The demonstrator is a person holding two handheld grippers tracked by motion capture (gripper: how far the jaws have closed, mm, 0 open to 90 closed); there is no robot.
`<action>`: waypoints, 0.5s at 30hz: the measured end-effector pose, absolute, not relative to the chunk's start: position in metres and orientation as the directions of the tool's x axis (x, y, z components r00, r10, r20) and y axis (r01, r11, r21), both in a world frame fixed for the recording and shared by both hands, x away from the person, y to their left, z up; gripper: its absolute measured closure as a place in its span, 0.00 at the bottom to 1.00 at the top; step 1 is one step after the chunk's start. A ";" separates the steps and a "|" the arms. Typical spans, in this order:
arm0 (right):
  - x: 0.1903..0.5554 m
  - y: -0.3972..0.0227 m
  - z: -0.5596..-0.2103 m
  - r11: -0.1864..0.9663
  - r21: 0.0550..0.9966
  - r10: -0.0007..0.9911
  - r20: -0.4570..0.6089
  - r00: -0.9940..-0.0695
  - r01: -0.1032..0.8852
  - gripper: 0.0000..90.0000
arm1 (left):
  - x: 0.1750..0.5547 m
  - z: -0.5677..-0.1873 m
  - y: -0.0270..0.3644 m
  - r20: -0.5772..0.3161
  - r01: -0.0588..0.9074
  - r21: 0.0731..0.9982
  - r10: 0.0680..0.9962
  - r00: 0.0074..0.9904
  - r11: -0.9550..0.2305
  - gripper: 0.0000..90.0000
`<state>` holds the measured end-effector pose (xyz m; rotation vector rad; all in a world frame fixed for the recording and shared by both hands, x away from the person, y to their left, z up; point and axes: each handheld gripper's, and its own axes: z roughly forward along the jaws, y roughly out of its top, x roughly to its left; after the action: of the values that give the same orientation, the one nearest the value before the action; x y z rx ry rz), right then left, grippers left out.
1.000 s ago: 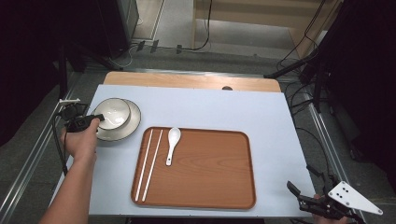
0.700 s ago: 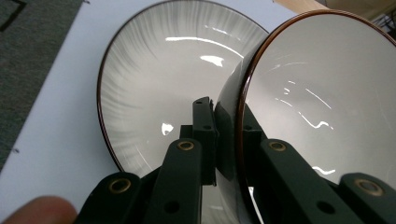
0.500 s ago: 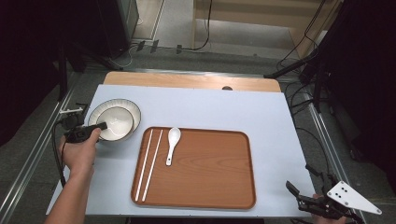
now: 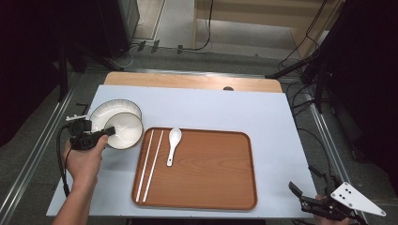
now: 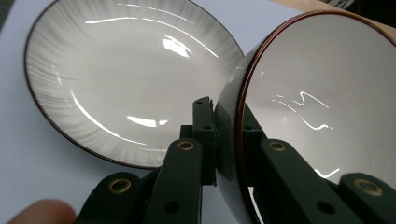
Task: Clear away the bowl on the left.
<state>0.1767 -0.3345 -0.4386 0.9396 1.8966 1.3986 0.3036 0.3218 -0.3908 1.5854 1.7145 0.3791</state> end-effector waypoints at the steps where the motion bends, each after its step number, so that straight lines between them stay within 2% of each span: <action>1: 0.177 -0.335 -0.439 0.196 0.962 0.818 -0.053 -0.573 0.192 0.15 | 0.301 -0.391 0.319 -0.326 0.718 0.671 0.943 0.062 0.185 0.92; 15: 0.176 -0.333 -0.438 0.195 0.963 0.820 -0.055 -0.570 0.187 0.15 | 0.268 -0.394 0.286 -0.335 0.735 0.669 0.929 0.159 0.115 0.92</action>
<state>0.1764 -0.3335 -0.4381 0.9378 1.8910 1.3989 0.2678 0.2862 -0.3938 1.6602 1.6168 0.3156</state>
